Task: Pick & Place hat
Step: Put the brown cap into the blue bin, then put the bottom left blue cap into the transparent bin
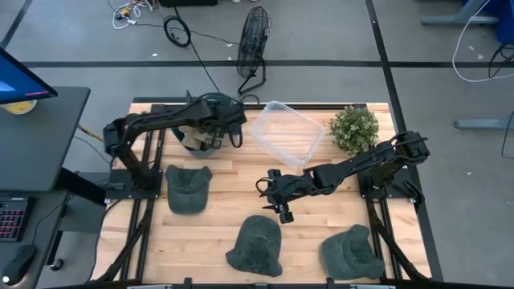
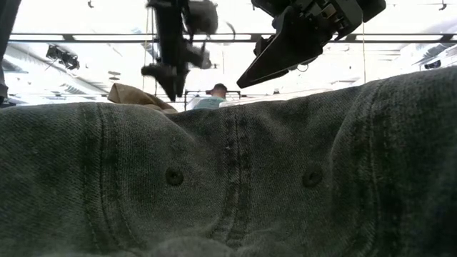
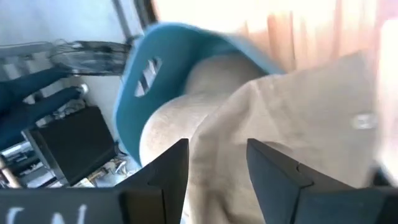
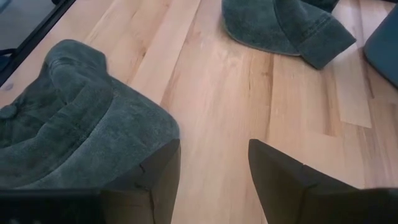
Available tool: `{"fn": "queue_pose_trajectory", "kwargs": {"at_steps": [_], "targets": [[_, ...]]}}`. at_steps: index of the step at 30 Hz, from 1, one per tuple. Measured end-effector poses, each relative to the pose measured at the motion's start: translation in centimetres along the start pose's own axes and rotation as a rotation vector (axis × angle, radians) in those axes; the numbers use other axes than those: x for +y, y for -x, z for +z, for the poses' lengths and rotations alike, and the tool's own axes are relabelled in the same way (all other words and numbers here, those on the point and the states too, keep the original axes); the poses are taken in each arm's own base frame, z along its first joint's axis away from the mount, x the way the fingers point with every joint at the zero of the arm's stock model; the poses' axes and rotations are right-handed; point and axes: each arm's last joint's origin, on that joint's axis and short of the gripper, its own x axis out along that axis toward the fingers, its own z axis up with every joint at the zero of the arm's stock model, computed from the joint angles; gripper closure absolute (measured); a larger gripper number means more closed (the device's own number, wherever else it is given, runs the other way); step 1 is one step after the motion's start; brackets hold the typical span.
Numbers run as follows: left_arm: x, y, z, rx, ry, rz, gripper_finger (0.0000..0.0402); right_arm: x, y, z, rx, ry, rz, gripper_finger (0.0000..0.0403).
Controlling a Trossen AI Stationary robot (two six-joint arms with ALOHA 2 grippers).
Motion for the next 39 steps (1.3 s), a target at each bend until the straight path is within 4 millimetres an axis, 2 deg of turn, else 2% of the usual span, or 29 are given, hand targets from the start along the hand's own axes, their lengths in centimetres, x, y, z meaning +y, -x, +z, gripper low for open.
{"fn": "queue_pose_trajectory", "kwargs": {"at_steps": [4, 6, 10, 12, 14, 20, 24, 31, 33, 36, 39], "targets": [[-0.4, 3.4, -0.7, -0.097, 0.122, 0.039, 0.0235, 0.1, 0.0, 0.1, -0.009, 0.034, 0.02, 0.0208], [-0.8, 5.0, -1.1, -0.166, 0.211, 0.005, 0.0235, 0.1, 0.0, 0.2, -0.022, 0.036, 0.052, 0.0208], [-1.9, 7.3, -1.5, -0.35, 0.348, -0.247, 0.0235, 0.8, 0.0, 0.3, -0.032, 0.025, 0.106, 0.0208], [-2.6, 8.1, -1.2, -0.421, 0.334, -0.379, 0.0235, 1.5, -0.2, 0.2, -0.032, 0.033, 0.12, 0.0208], [-3.5, 8.8, -0.8, -0.449, 0.323, -0.435, 0.0235, 2.3, -0.3, 0.1, -0.027, 0.015, 0.138, 0.0208], [-6.6, 10.9, 0.8, -0.5, 0.278, -0.483, 0.0235, 5.0, -0.2, 0.5, -0.072, 0.018, 0.194, 0.0208], [-9.2, 12.5, 0.9, -0.471, 0.275, -0.535, 0.0235, 6.2, 0.0, 0.4, -0.072, 0.034, 0.157, 0.0208], [-14.1, 15.9, 1.4, -0.546, 0.293, -0.326, 0.0235, 7.0, 0.1, 0.4, -0.072, -0.015, 0.135, 0.0208], [-16.1, 15.6, 1.8, -0.605, 0.285, -0.291, 0.0235, 7.2, 0.1, 0.4, -0.072, -0.019, 0.139, 0.0208], [-19.8, 13.7, 1.7, -0.635, 0.285, -0.284, 0.0235, 7.5, 0.2, 0.4, -0.071, -0.043, 0.146, 0.0208], [-22.1, 11.6, 1.2, -0.665, 0.392, -0.267, 0.0235, 8.0, 0.3, 0.5, -0.085, -0.052, 0.159, 0.0208]]}}
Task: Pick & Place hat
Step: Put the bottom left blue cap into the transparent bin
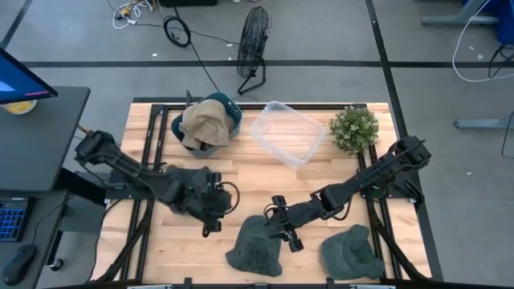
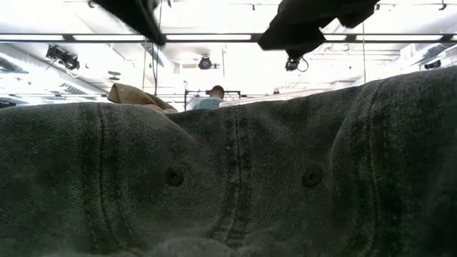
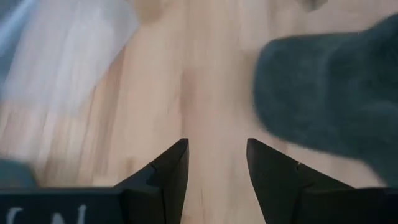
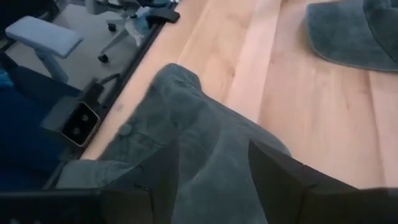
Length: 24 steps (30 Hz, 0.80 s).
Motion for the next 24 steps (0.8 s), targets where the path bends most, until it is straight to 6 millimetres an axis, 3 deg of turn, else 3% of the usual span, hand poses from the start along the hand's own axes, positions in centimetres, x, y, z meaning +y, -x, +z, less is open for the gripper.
{"fn": "queue_pose_trajectory", "kwargs": {"at_steps": [2, 8, 15, 24], "targets": [[-0.3, -1.1, -1.7, -0.004, 0.059, 0.047, 0.0235, 0.4, -0.1, 0.1, -0.022, 0.004, 0.008, 0.0208], [-1.2, -2.9, -3.3, -0.154, 0.212, 0.033, 0.0235, 0.9, -1.4, -0.1, -0.078, -0.07, -0.028, 0.0208], [-1.5, -3.2, -3.5, -0.231, 0.237, 0.029, 0.0235, 1.7, -4.4, -2.1, -0.072, -0.04, -0.081, 0.0208], [-1.5, -3.2, -3.4, -0.24, 0.243, 0.026, 0.0234, 1.8, -5.6, -3.3, -0.033, -0.056, -0.083, 0.0208]]}}
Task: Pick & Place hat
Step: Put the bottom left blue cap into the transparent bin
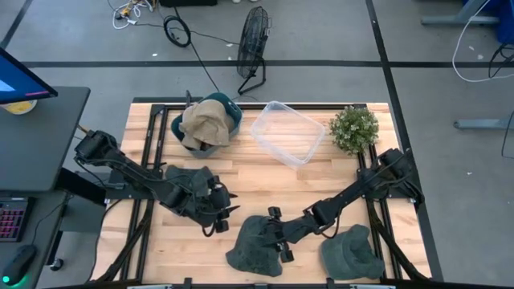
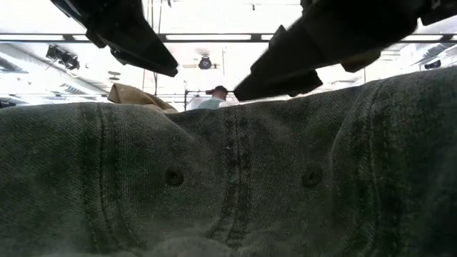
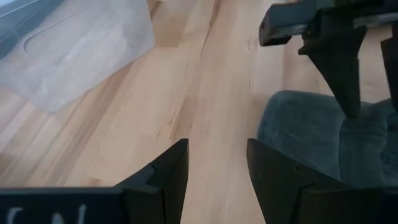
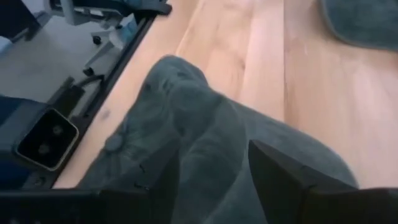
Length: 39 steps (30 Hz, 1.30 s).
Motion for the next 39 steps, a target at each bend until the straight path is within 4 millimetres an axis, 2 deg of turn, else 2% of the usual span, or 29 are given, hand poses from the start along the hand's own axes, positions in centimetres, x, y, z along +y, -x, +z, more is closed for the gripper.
{"fn": "queue_pose_trajectory", "kwargs": {"at_steps": [8, 11, 15, 19, 20, 22, 25, 30, 34, 39], "targets": [[0.0, 0.0, 0.1, -0.01, 0.009, 0.012, 0.0234, 0.1, -1.5, -1.4, 0.024, -0.042, 0.018, 0.0209], [0.0, 0.0, 0.1, -0.01, 0.011, 0.012, 0.0234, 0.0, -1.7, -1.7, 0.03, -0.057, -0.003, 0.0224], [0.0, 0.0, 0.1, -0.01, 0.011, 0.012, 0.0234, -0.1, -1.8, -1.8, 0.029, -0.071, -0.018, 0.028], [0.0, 0.0, 0.1, -0.01, 0.012, 0.013, 0.0234, -0.2, -1.7, -1.6, 0.023, -0.08, -0.037, 0.0371], [0.0, 0.0, 0.1, -0.01, 0.012, 0.013, 0.0234, -0.2, -1.6, -1.5, 0.021, -0.08, -0.036, 0.0386], [0.0, 0.0, 0.1, -0.012, 0.028, 0.012, 0.0234, -0.3, -1.1, -1.0, 0.011, -0.089, -0.031, 0.0389], [0.0, 0.0, 0.1, -0.012, 0.063, 0.012, 0.0234, -0.5, 0.4, 0.7, -0.04, -0.101, -0.04, 0.0389], [0.0, 0.0, 0.1, -0.012, 0.083, 0.011, 0.0234, -1.6, 4.6, 3.8, -0.081, -0.036, -0.14, 0.0397], [0.0, 0.0, 0.1, -0.014, 0.087, 0.011, 0.0234, -3.5, 9.1, 5.7, -0.079, 0.069, -0.357, 0.0399], [0.0, 0.0, 0.1, -0.012, 0.084, 0.012, 0.0234, -6.3, 14.0, 7.5, -0.062, 0.241, -0.731, 0.04]]}}
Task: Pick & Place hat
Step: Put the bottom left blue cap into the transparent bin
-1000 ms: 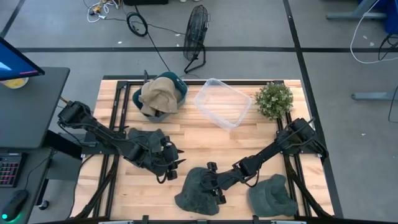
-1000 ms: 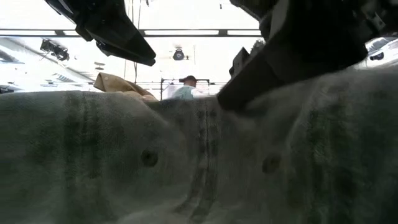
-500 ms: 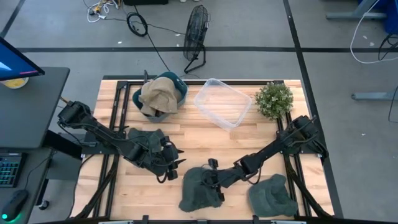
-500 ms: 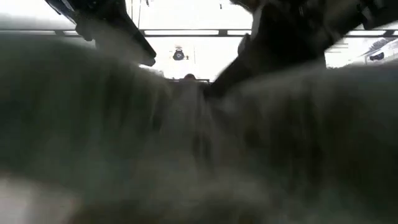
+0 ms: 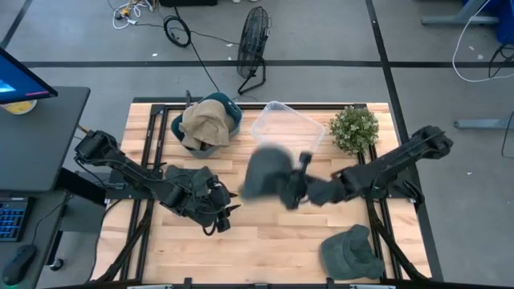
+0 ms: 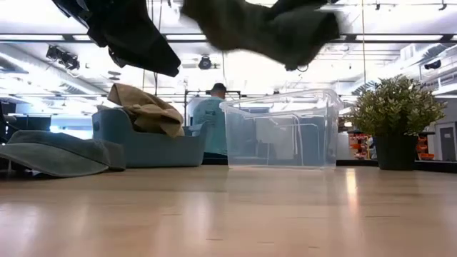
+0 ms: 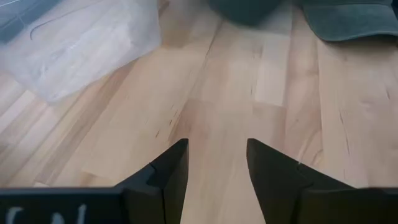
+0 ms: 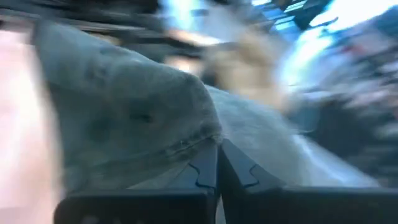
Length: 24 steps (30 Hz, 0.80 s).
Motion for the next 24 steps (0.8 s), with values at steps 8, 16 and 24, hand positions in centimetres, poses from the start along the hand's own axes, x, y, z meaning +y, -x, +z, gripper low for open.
{"fn": "queue_pose_trajectory", "kwargs": {"at_steps": [8, 16, 24], "targets": [[0.0, -0.1, -0.1, 0.002, -0.001, 0.0, 0.0234, -6.7, -1.2, 0.0, 0.174, 0.277, -0.472, 0.0401], [0.0, -0.1, -0.1, 0.004, -0.004, 0.002, 0.0234, -11.4, -5.8, -3.5, 0.409, 0.243, -0.598, 0.0401], [0.0, -0.1, -0.1, 0.01, -0.009, 0.005, 0.0234, -11.0, -9.8, -6.4, 0.516, 0.263, -0.517, 0.0401]]}}
